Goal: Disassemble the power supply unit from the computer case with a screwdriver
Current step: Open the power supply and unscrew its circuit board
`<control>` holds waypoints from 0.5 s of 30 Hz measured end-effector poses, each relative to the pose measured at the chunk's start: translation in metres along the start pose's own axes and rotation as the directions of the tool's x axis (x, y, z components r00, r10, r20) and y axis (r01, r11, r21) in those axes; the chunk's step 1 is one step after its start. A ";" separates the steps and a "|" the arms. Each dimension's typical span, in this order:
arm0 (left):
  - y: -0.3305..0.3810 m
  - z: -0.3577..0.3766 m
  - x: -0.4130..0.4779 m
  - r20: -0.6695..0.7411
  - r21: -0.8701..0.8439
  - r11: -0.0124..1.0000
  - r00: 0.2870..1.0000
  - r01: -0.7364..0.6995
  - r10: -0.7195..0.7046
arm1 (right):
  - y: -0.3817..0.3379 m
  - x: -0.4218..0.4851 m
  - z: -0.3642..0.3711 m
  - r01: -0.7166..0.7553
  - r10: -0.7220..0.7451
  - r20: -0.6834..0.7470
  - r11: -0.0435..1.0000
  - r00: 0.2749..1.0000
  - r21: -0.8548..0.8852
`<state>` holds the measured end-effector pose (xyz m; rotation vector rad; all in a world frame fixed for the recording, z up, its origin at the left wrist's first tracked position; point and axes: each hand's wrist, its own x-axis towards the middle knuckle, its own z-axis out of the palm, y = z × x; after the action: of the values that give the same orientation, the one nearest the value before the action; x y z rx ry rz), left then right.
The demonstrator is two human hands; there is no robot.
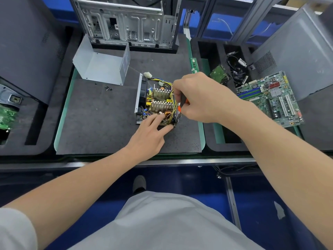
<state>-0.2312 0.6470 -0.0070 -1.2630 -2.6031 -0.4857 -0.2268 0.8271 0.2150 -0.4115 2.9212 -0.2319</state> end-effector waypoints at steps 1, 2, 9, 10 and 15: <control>0.000 0.001 0.000 -0.002 -0.004 1.000 1.000 0.006 -0.006 | 0.000 -0.001 0.000 0.002 -0.002 -0.002 1.000 1.000 0.001; 0.001 0.001 0.000 -0.002 -0.004 1.000 1.000 0.008 -0.008 | 0.000 -0.001 0.001 0.004 -0.004 -0.002 1.000 1.000 0.003; -0.003 0.002 -0.003 0.016 0.005 1.000 1.000 -0.022 0.022 | -0.002 -0.001 0.003 -0.004 0.004 -0.005 1.000 1.000 -0.001; -0.003 0.002 -0.003 0.022 0.008 1.000 0.999 -0.023 0.023 | -0.002 0.000 0.004 -0.006 0.006 -0.001 1.000 1.000 -0.005; -0.004 0.004 -0.002 0.043 0.022 0.999 0.999 -0.026 0.025 | -0.003 0.000 0.006 -0.023 0.023 -0.007 1.000 1.000 -0.009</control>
<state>-0.2336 0.6445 -0.0123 -1.3122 -2.6164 -0.4277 -0.2247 0.8232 0.2096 -0.3792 2.9332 -0.2177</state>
